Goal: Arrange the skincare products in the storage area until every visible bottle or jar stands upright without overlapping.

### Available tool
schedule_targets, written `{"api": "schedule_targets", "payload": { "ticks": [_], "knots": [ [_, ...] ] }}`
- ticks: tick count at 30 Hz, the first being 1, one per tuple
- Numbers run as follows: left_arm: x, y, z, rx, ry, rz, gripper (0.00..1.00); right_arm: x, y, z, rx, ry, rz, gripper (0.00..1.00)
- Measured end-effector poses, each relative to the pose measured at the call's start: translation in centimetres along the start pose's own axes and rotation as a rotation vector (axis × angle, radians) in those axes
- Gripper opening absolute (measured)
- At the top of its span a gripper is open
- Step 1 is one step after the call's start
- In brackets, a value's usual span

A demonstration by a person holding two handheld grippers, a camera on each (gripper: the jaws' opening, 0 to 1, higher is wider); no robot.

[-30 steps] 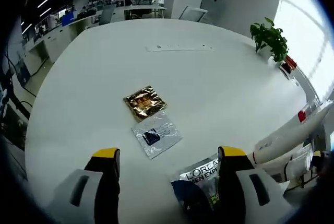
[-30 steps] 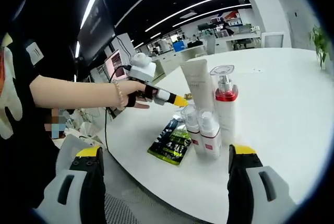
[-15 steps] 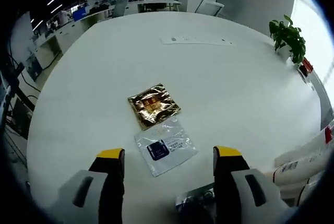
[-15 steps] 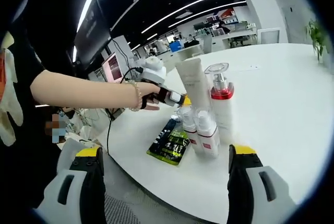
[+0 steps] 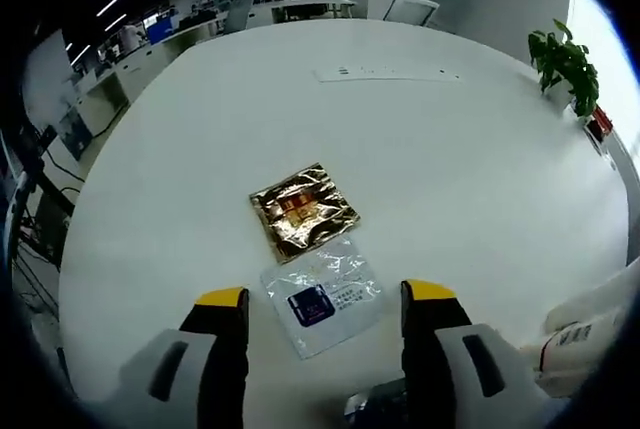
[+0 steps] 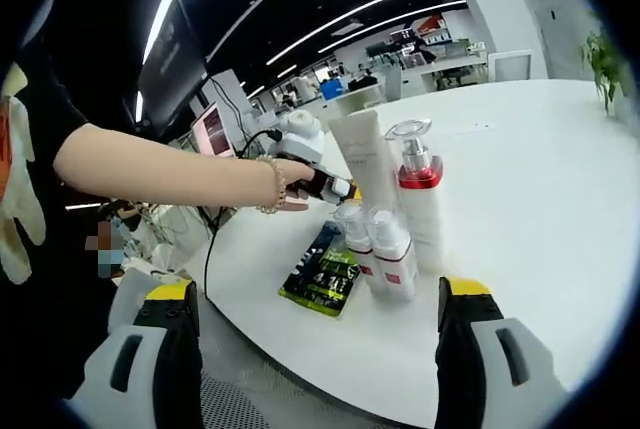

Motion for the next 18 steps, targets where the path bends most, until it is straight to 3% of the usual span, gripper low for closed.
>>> {"api": "schedule_targets", "payload": {
  "ticks": [2, 5, 14, 16, 18],
  "knots": [
    [0.1, -0.1, -0.1, 0.018, 0.011, -0.008, 0.51, 0.0, 0.0, 0.0, 0.002, 0.001, 0.001, 0.99],
    [0.3, -0.2, 0.0, 0.053, 0.035, -0.014, 0.35, 0.0, 0.0, -0.1, 0.003, 0.004, 0.001, 0.99],
    [-0.2, 0.0, 0.7, 0.052, 0.072, -0.029, 0.34, 0.0, 0.0, 0.0, -0.007, 0.008, 0.002, 0.99],
    [-0.4, -0.1, 0.8, 0.063, 0.083, -0.053, 0.34, -0.1, -0.2, 0.0, -0.019, 0.018, -0.011, 0.99],
    [-0.7, -0.5, 0.8, 0.056, 0.123, -0.122, 0.34, -0.2, -0.2, -0.1, -0.021, 0.019, -0.016, 0.98]
  ]
}}
Point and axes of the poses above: the point that each gripper's makers call its tool centre point, and the gripper's own axes: x roughly forward along the fingers, z roughly to its left, y roughly out of its underside, the point moved 8 cm from there along -x, roughly backward along the fingers, and after that the axes turned 3 degrees about -z, right-handed, at the moved point
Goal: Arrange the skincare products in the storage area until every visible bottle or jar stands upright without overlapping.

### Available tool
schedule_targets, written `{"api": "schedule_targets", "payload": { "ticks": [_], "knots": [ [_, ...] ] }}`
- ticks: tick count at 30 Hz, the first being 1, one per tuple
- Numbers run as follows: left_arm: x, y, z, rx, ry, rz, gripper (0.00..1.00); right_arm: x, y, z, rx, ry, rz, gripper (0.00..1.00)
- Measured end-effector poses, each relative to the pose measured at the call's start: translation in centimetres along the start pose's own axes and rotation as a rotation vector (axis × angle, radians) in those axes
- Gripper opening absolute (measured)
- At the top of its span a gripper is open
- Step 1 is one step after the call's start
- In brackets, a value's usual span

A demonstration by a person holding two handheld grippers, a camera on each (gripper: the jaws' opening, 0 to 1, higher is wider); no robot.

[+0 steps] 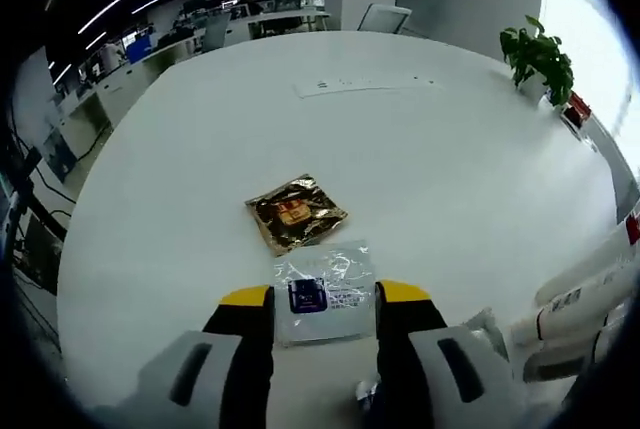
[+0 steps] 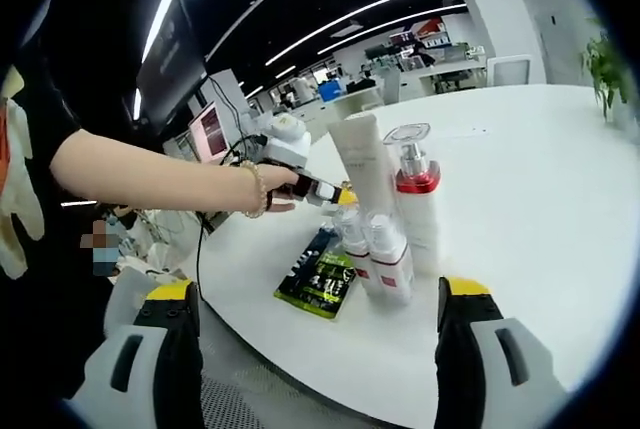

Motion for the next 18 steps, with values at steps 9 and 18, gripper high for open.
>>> {"api": "schedule_targets", "payload": {
  "ticks": [9, 18],
  "knots": [
    [-3.5, 0.6, -0.4, 0.061, 0.051, -0.07, 0.34, 0.0, -0.3, 0.1, -0.019, 0.005, -0.018, 0.96],
    [-7.6, 1.4, -0.8, 0.103, 0.097, -0.143, 0.34, -0.2, -0.9, 0.8, -0.056, 0.005, -0.043, 0.91]
  ]
}}
Point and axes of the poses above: the point that each gripper's makers call its tool centre point, and the gripper's own axes: x roughly forward along the fingers, z roughly to its left, y roughly out of its underside, the point moved 8 cm from there along -x, roughly backward along the fingers, and after that the axes turned 3 degrees about -z, right-handed, at the moved point
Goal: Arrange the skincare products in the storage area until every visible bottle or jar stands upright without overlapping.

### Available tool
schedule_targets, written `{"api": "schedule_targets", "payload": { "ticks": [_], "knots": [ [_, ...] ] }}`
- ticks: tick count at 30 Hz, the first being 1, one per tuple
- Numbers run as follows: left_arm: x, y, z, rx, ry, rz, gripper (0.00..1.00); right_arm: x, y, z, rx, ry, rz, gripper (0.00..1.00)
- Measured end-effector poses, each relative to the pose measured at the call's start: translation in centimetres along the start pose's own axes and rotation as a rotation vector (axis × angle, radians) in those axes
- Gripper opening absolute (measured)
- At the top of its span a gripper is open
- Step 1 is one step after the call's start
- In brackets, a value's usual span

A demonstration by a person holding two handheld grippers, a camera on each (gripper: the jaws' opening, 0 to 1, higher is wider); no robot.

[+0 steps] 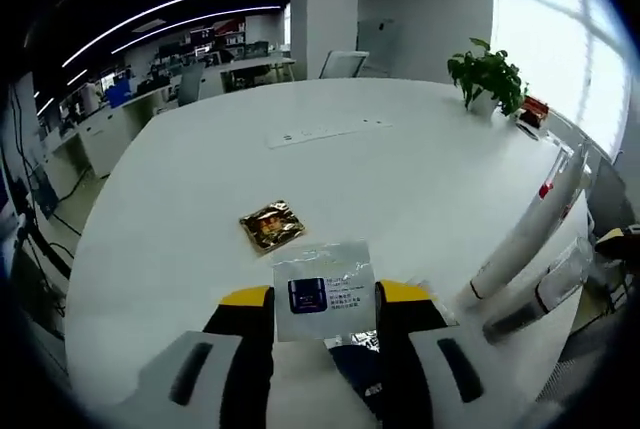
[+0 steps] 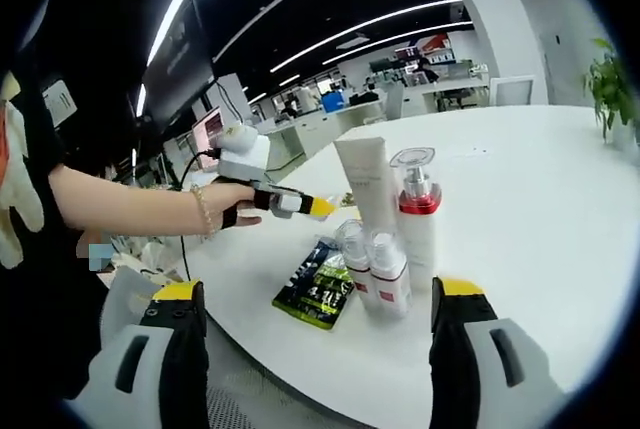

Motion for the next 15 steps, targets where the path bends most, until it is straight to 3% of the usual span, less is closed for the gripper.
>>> {"api": "schedule_targets", "payload": {
  "ticks": [8, 15],
  "knots": [
    [-4.0, 0.1, -0.8, 0.06, 0.041, -0.053, 0.34, 0.0, -0.8, 0.7, -0.019, -0.014, -0.035, 0.76],
    [-7.2, 0.0, -1.6, 0.059, 0.062, -0.109, 0.34, 1.1, -1.8, 1.8, 0.001, -0.054, -0.066, 0.68]
  ]
}}
Point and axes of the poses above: the point that each gripper's makers call its tool centre point, and the gripper's own axes: x roughly forward along the fingers, z roughly to its left, y roughly out of its underside, the point moved 8 cm from there along -x, roughly backward along the fingers, and after that the axes turned 3 degrees about -z, right-handed, at the moved point
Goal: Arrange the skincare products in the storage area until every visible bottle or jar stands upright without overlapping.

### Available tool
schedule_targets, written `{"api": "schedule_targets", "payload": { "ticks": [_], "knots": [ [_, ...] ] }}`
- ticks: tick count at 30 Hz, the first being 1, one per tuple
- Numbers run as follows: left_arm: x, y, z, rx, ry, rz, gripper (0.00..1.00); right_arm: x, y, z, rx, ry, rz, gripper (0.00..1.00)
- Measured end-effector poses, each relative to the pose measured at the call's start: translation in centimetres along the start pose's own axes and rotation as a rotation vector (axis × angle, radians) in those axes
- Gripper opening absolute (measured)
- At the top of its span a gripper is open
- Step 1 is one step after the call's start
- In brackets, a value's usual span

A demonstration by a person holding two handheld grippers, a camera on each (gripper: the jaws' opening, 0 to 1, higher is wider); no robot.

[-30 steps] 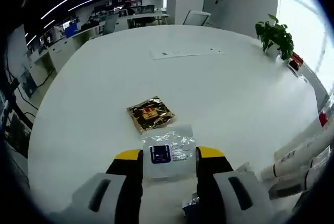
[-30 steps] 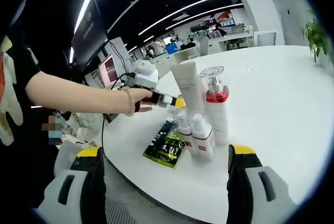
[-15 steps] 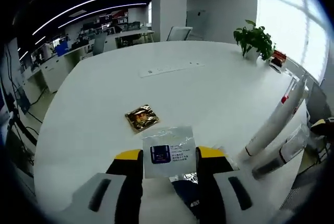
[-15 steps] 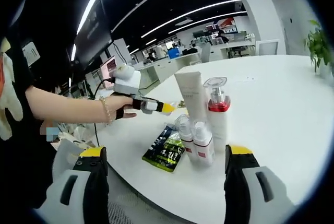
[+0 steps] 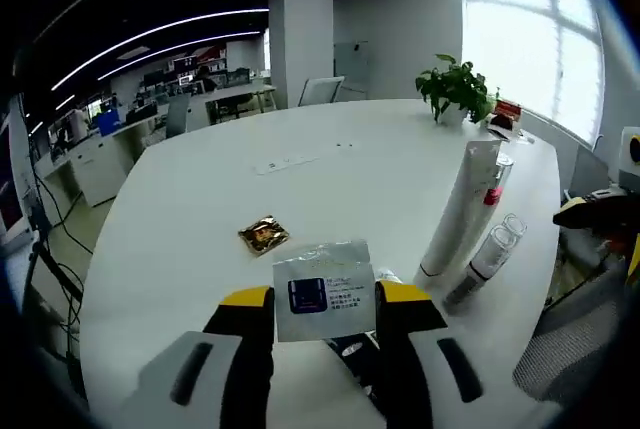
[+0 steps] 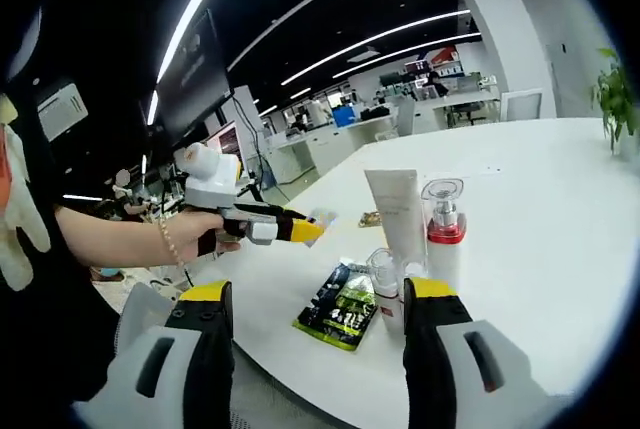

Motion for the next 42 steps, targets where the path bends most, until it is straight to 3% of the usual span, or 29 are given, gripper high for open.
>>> {"api": "schedule_targets", "payload": {
  "ticks": [6, 16, 20, 28, 34, 42],
  "knots": [
    [-2.6, -0.5, -0.9, 0.002, 0.016, -0.041, 0.34, 1.1, -0.7, 0.8, 0.023, 0.006, -0.018, 0.48],
    [-6.1, -0.7, -1.6, 0.068, 0.035, -0.075, 0.35, 3.9, -1.8, 2.4, 0.037, -0.044, -0.042, 0.44],
    [-7.0, -0.9, -1.6, 0.073, 0.043, -0.086, 0.35, 5.5, -2.1, 3.0, 0.013, -0.063, -0.039, 0.37],
    [-8.4, -0.7, -2.4, 0.128, 0.057, -0.098, 0.35, 8.4, -2.9, 4.0, 0.078, -0.125, -0.054, 0.32],
    [-9.2, -0.9, -2.9, 0.15, 0.062, -0.115, 0.35, 9.3, -2.9, 4.7, 0.087, -0.146, -0.052, 0.21],
    [-9.5, -1.1, -3.5, 0.169, 0.073, -0.129, 0.35, 9.9, -2.8, 4.9, 0.141, -0.164, -0.052, 0.15]
  ]
}}
Point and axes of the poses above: the point that each gripper's makers call its tool centre point, and the gripper's own axes: x roughly forward along the fingers, z roughly to its left, y roughly out of its underside, the point moved 8 cm from there along -x, roughly backward along the fingers, and after that the axes turned 3 degrees about -z, right-handed, at the moved point
